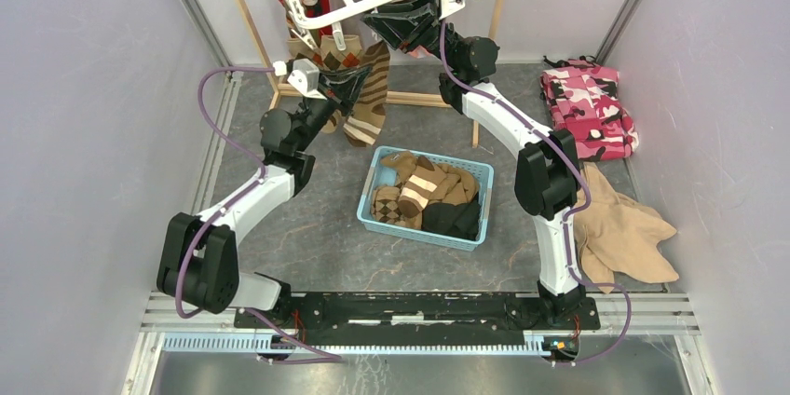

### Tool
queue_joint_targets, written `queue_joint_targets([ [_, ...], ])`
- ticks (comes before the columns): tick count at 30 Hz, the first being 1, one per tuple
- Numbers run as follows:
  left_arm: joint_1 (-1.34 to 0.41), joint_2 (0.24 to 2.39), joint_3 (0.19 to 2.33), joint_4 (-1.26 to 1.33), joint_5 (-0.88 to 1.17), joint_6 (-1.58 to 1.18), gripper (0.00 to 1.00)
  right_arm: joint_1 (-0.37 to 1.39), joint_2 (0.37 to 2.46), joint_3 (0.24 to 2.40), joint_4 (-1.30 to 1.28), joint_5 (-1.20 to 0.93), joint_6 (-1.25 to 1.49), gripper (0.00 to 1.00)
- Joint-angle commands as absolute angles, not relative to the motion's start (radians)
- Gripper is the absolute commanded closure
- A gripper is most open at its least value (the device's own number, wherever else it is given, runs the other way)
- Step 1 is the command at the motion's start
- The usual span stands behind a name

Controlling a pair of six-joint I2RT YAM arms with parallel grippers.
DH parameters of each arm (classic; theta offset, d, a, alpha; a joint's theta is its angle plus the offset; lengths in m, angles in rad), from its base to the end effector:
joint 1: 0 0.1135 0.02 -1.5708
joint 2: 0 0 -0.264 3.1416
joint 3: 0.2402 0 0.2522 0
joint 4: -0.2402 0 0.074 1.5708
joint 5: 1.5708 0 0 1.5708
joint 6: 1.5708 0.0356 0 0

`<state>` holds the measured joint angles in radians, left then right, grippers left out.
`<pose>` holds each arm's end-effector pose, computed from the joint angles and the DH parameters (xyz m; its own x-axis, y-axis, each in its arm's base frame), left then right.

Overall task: Clip the socks to the hanger
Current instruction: Open the clamp at the hanger, then clamp the sock onto the hanger.

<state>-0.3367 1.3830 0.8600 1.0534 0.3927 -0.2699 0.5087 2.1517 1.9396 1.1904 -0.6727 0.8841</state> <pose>0.2835 -0.1137 0.3566 0.2957 -0.3645 -0.8830 0.7218 0.6908 -0.0434 0.4030 0.2502 0.4258 -0.0703 0.6534 -0.7538 -0.9945 0.0132 0.1042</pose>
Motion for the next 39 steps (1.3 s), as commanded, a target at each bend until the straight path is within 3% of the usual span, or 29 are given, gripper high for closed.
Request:
queue_joint_targets([
  [1,-0.332,1.39,0.915,1.054,0.367,-0.217,0.98,0.51,2.105,1.945,1.213,-0.686,0.887,1.0],
  [39,-0.333,1.43,1.014,1.07,0.38,-0.274,0.98,0.511,2.108,1.939,1.207,-0.689,0.874,1.0],
])
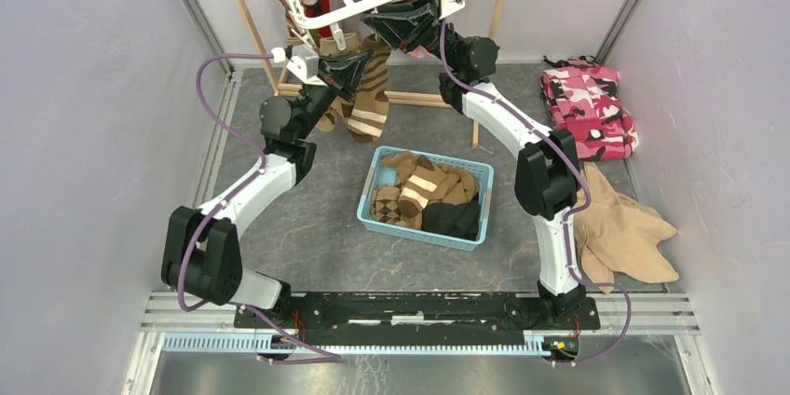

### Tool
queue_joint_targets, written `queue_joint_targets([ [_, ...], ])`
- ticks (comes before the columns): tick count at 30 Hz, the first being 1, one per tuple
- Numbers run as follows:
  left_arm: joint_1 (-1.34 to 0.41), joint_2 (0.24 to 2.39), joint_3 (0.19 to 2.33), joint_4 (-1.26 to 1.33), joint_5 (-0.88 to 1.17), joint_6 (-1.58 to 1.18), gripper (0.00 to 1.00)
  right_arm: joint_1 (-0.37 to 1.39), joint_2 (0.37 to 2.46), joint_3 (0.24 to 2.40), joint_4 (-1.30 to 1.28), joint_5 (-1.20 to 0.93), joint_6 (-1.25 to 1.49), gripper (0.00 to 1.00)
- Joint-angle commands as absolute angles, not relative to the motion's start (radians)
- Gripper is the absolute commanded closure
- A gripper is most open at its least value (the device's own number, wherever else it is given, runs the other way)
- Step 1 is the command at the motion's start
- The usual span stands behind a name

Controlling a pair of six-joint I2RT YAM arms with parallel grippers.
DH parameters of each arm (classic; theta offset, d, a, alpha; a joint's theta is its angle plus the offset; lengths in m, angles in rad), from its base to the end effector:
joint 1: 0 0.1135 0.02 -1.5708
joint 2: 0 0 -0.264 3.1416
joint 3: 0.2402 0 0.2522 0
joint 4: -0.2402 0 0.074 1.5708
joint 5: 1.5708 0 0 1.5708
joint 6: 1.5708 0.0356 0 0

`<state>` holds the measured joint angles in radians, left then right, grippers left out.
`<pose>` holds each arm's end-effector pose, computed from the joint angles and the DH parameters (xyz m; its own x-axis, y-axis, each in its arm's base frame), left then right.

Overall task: Clip the socks to the hanger
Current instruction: Clamp the sock onto the hanger.

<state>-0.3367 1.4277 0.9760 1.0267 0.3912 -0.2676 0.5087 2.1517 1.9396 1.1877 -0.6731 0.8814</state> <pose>0.2963 -0.1181 0.3800 0.3344 -0.3760 -0.8642 0.7215 0.6920 -0.0219 0.4032 0.2503 0.4256 -0.0694 0.6521 -0.7549 -0.9944 0.0149 0.1043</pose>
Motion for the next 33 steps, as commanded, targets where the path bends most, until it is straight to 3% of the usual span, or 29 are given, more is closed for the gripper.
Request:
queue_joint_targets([
  [1,-0.332,1.43,1.012,1.072,0.382,-0.278,0.98,0.511,2.108,1.939,1.207,-0.689,0.874,1.0],
  [5,-0.332,1.433,1.009,1.086,0.384,-0.288,0.98,0.51,2.107,1.934,1.209,-0.689,0.872,0.91],
  [11,-0.333,1.435,1.008,1.086,0.378,-0.292,0.98,0.51,2.093,1.912,1.221,-0.688,0.869,0.65],
  [27,-0.331,1.418,0.975,1.084,0.357,-0.307,0.96,0.498,2.001,1.773,1.281,-0.684,0.863,0.17],
  [33,-0.331,1.397,0.968,1.062,0.347,-0.311,0.91,0.487,1.913,1.65,1.285,-0.686,0.833,0.08],
])
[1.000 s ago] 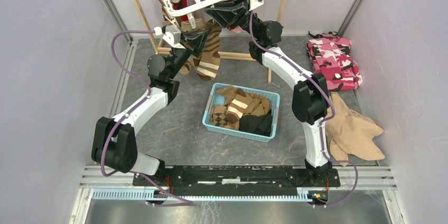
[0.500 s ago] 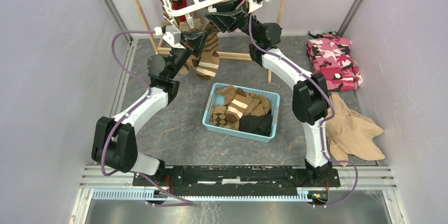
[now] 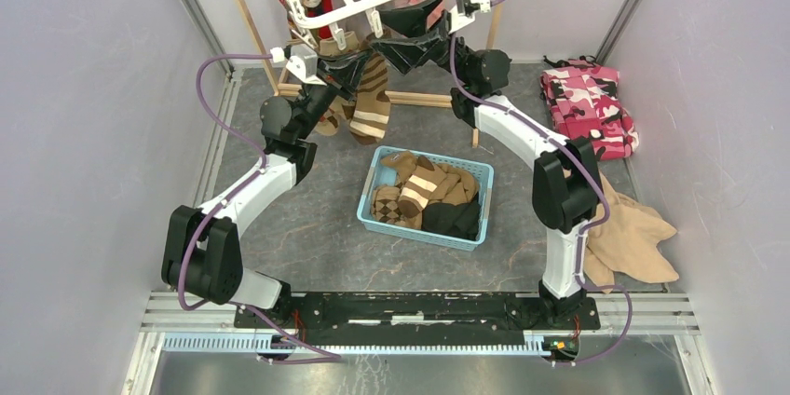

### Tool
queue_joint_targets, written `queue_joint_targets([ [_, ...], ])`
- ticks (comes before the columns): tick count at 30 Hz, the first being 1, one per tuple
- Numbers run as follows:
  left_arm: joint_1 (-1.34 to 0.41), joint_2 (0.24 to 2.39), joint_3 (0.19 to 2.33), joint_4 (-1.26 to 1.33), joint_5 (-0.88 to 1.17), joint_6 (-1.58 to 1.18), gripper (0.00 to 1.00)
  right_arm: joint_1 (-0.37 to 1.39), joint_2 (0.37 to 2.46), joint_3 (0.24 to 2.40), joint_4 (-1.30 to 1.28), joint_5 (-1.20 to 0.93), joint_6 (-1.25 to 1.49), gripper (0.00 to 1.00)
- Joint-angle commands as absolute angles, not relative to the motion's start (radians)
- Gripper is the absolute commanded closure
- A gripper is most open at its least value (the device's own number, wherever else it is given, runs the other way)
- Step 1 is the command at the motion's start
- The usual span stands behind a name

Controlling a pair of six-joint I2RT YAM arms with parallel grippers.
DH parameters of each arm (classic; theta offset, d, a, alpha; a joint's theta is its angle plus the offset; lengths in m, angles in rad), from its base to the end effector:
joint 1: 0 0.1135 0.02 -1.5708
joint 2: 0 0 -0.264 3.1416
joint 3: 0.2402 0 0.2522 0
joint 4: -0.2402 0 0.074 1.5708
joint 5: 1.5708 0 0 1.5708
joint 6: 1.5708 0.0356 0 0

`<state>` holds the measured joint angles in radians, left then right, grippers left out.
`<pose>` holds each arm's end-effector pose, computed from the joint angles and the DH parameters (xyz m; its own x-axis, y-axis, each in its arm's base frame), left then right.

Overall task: Clip the socks to the hanger
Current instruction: Clamp the sock onto the hanger.

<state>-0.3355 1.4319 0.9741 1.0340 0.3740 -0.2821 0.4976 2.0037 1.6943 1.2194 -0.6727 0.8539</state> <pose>0.2974 -0.1175 0.3789 0.3283 -0.3889 -0.8608 0.7154 0.6974 -0.0422 0.3803 0.2318 0.4161 -0.0789 0.6281 -0.7741 -0.9891 0.0476 0.1394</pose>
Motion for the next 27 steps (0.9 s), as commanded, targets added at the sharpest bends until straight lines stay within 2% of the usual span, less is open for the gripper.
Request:
queue_joint_targets([
  [1,-0.331,1.395,0.967,1.058,0.343,-0.313,0.89,0.483,1.901,1.633,1.285,-0.688,0.829,0.08],
  [4,-0.33,1.39,0.966,1.047,0.341,-0.314,0.84,0.478,1.863,1.584,1.273,-0.692,0.806,0.07],
  [11,-0.331,1.356,0.948,1.023,0.334,-0.329,0.63,0.458,1.777,1.444,1.277,-0.708,0.78,0.07],
  [20,-0.331,1.148,0.814,0.916,0.332,-0.366,0.29,0.443,1.598,1.19,1.184,-0.723,0.634,0.06],
  [27,-0.331,0.905,0.697,0.67,0.383,-0.386,0.01,0.443,1.385,0.987,0.879,-0.625,0.325,0.02],
])
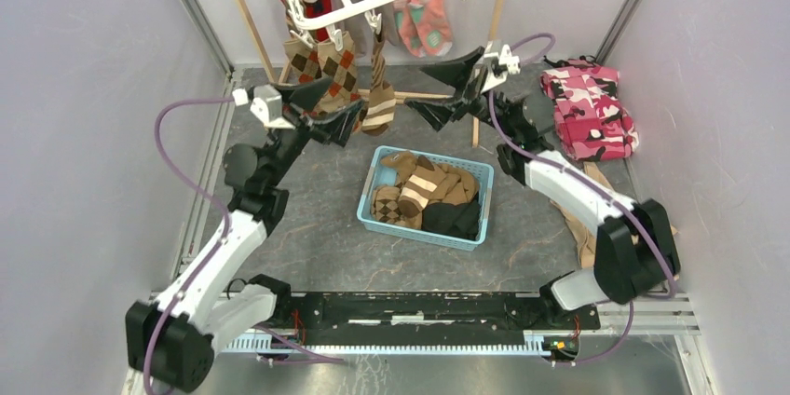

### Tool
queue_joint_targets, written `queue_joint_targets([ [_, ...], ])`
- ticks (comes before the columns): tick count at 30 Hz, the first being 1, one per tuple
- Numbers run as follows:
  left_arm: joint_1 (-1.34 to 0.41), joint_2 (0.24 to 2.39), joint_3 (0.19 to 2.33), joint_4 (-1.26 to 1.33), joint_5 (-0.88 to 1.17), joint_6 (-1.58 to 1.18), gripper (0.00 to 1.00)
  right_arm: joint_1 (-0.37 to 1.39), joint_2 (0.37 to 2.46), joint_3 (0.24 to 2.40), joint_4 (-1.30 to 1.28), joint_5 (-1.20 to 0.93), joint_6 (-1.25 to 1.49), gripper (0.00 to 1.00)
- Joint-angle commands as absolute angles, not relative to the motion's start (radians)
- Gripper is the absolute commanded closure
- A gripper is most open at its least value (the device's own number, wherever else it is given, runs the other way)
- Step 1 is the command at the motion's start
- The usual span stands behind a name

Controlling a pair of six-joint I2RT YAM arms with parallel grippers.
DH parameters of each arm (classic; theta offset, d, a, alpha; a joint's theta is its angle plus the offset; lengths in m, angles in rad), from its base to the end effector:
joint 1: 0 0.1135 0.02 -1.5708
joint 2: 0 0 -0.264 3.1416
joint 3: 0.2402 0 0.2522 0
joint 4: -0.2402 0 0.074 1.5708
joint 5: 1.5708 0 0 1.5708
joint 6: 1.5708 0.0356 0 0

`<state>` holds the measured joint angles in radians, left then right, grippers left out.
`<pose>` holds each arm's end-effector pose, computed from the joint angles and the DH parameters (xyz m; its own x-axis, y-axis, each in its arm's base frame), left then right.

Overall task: Clip the socks to the hanger
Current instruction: Clamp the sock onto the hanger, then pick up the sock from the bin.

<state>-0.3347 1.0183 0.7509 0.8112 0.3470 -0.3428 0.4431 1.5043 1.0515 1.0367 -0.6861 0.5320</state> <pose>0.2090 -0.0855 0.3870 0.2640 -0.4265 -0.8651 0.7141 0.6894 -0.1219 0.2918 0.1634 0.3797 0.0187 0.4433 -0.8962 -0.9500 0.2872 0.1222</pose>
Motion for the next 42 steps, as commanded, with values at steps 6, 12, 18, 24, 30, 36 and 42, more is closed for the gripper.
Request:
queue_joint_targets([
  [6,-0.331,0.703,0.536,0.609,0.437,-0.51,0.0,0.45,1.235,0.834,0.728,-0.511,0.197,0.02],
  [12,-0.331,0.682,0.383,0.701,0.552,-0.729,0.01,0.465,1.15,0.704,0.648,-0.447,0.169,0.02],
  [18,-0.336,0.774,0.268,0.787,0.591,-0.922,0.2,0.469,1.066,0.581,0.561,-0.383,0.162,0.02],
  [24,-0.491,0.812,0.287,0.632,0.43,-0.797,0.23,0.469,1.001,0.468,0.507,-0.319,0.197,0.02],
  [30,-0.713,0.914,0.363,0.336,0.07,-0.601,0.25,0.464,0.951,0.387,0.443,-0.186,0.221,0.02],
  [36,-0.811,1.063,0.421,0.316,-0.11,-0.55,0.25,0.445,0.967,0.354,0.46,-0.162,0.269,0.02],
  [42,-0.871,1.239,0.547,0.236,-0.239,-0.476,0.25,0.442,1.007,0.351,0.48,-0.16,0.288,0.02],
])
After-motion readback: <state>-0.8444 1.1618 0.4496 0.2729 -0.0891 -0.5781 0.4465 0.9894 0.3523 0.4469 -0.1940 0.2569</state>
